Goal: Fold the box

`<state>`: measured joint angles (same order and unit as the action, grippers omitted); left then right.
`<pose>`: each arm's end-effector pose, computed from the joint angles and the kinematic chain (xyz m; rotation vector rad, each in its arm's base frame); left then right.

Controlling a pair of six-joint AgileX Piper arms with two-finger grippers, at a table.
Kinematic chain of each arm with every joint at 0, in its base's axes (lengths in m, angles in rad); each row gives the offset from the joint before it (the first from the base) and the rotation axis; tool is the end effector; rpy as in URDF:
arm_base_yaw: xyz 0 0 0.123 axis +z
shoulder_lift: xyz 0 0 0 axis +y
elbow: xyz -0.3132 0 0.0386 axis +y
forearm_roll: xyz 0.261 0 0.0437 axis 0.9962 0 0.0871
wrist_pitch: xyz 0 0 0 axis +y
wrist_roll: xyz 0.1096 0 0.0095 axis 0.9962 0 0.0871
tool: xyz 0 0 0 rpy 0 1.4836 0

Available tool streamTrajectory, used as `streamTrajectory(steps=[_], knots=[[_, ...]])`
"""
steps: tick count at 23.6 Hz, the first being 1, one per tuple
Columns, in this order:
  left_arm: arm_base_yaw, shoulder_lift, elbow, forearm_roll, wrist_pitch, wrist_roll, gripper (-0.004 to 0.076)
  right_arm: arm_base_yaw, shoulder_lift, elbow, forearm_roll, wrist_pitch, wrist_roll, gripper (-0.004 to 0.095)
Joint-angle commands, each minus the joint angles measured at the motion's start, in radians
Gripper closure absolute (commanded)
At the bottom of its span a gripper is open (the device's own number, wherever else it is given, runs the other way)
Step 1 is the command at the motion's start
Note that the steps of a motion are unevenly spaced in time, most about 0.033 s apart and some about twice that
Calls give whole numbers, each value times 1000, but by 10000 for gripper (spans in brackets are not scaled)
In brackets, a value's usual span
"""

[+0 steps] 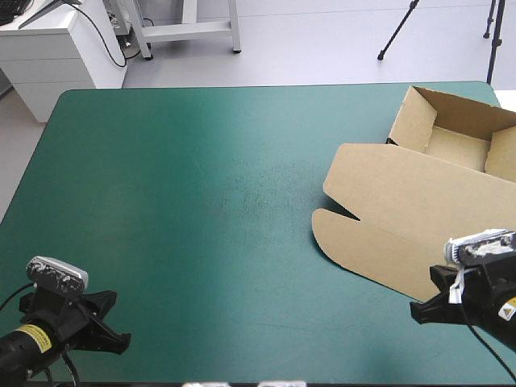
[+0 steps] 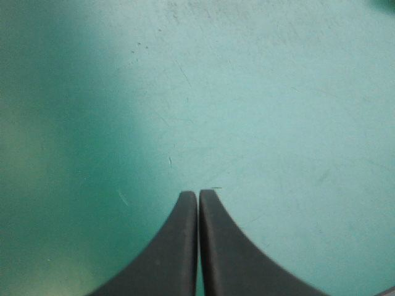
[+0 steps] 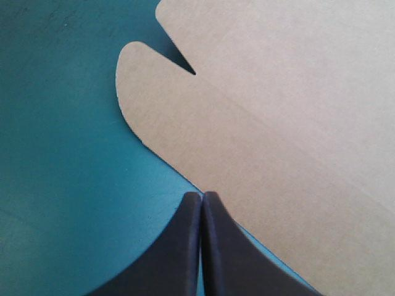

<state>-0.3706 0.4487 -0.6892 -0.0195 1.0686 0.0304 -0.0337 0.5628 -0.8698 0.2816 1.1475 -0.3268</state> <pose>0.0541 -0.0230 0.3240 0.4599 2.2736 -0.1972 0.0709 0.0255 0.3716 -0.3286 2.2616 0.1698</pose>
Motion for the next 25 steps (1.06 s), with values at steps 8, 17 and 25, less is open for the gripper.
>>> streamTrajectory(steps=[8,17,25], knots=[[-2,-126,131,-19,-83,0,734,2,-273,236,35,-89,-46,926],[-2,-126,161,-22,-95,4,734,2,-324,374,35,-112,-44,926],[-2,-126,161,-22,-95,2,734,2,-324,374,35,-112,-44,926]])
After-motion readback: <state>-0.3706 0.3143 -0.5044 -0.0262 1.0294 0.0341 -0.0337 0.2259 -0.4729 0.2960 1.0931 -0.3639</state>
